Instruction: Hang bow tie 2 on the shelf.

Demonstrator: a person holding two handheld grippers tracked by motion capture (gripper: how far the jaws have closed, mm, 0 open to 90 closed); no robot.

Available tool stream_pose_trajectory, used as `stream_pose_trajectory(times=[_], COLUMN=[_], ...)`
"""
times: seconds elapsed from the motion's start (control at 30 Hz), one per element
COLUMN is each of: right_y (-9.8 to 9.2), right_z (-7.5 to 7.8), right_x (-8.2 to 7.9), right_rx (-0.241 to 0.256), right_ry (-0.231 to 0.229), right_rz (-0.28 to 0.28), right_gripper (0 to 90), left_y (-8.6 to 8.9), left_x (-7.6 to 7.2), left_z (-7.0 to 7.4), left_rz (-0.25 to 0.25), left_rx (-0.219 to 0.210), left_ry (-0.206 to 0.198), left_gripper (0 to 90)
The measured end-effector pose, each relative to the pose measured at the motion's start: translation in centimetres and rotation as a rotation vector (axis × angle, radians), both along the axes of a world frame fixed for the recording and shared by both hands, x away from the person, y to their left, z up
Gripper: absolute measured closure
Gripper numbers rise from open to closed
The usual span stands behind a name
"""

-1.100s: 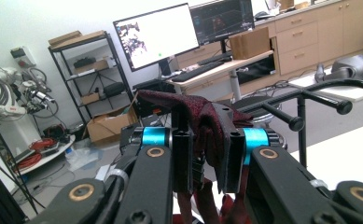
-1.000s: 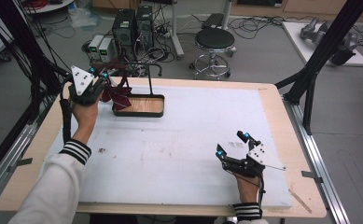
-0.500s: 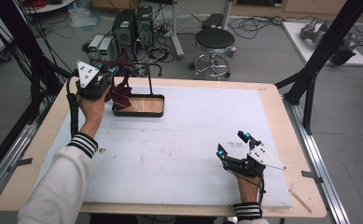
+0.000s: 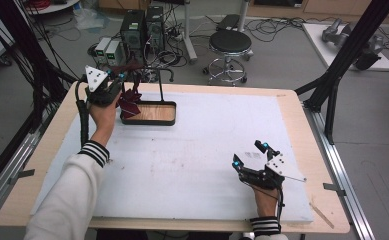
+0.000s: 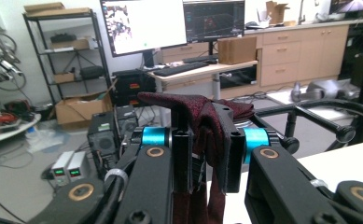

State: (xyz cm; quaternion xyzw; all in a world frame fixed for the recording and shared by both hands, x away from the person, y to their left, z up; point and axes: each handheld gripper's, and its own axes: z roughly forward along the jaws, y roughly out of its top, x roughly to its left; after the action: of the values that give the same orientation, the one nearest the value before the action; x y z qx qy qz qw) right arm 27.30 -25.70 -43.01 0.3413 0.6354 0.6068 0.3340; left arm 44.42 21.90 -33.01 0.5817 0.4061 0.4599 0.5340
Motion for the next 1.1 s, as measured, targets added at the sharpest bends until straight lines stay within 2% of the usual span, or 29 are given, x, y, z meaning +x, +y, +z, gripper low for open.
stream_pose_trajectory(times=[0.23,0.37,0.63,0.87,1.1], right_y=[0.1,0.2,0.2,0.2,0.2], right_z=[0.0,0.1,0.0,0.0,0.0], right_x=[-0.1,-0.1,-0.2,-0.2,-0.2], right_rx=[0.002,0.001,0.003,0.004,0.007], right_ry=[0.002,-0.004,0.001,0.001,-0.003], right_rz=[0.003,0.007,0.005,0.006,0.008], right_gripper=[11.0,11.0,11.0,11.0,11.0], left_y=[-0.5,-0.2,-0.3,-0.5,-0.6], left_x=[-0.9,-1.0,-1.1,-1.6,-2.0], left_z=[-0.2,-0.4,-1.0,-1.5,-2.3], left_rz=[0.053,0.045,0.055,0.057,0.061], left_rx=[0.039,0.030,0.047,0.078,0.100], left_ry=[0.002,0.023,0.057,0.082,0.128], left_gripper=[78.9,78.8,78.4,78.3,78.4])
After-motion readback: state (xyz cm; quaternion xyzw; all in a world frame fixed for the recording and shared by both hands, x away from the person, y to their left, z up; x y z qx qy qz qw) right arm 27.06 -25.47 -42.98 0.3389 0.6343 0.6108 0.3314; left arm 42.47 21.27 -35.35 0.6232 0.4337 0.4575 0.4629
